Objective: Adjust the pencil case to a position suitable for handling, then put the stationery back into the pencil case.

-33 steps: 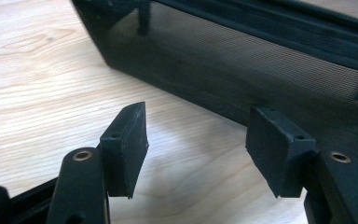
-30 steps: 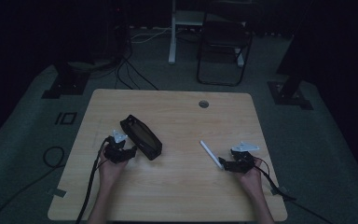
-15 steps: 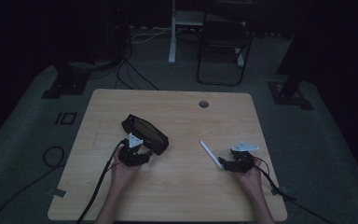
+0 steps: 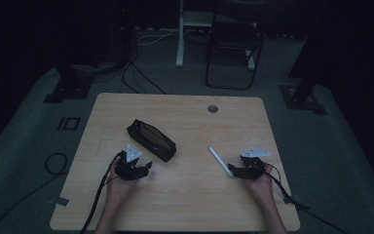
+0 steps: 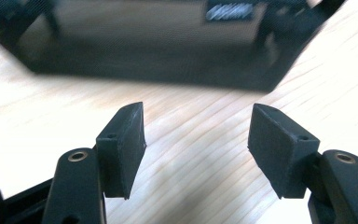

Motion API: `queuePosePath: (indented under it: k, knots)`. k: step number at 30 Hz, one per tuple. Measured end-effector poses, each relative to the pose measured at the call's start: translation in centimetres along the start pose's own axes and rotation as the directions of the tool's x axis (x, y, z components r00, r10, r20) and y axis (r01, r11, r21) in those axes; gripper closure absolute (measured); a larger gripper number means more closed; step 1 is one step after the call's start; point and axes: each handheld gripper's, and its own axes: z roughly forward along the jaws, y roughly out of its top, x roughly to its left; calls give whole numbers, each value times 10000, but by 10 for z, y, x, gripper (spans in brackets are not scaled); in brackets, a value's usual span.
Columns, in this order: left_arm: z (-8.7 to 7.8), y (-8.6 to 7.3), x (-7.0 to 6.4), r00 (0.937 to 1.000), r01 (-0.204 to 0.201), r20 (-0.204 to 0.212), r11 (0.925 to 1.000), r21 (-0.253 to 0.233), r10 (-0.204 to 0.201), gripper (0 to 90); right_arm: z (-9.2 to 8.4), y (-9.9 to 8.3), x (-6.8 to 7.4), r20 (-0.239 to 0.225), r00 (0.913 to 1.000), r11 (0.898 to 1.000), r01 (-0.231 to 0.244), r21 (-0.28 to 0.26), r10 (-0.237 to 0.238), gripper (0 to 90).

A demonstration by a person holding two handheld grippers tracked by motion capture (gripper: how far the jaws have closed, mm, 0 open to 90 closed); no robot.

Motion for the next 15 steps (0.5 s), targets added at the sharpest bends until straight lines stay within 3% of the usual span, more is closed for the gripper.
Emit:
queuePosePath:
  k: [5,9,15]
  knots:
    - [5,-8,12,9984,563,-52,9983,133,-562,371,0,0,0,-19,10000,10000,-8,-1,8,279]
    - [10,-12,16,9976,679,-166,9971,346,-674,371,0,0,0,-9,10000,10000,-3,17,3,280]
    - [12,-14,17,9974,695,-179,9973,221,-691,369,-1,5,2,294,9995,9997,146,187,-152,331]
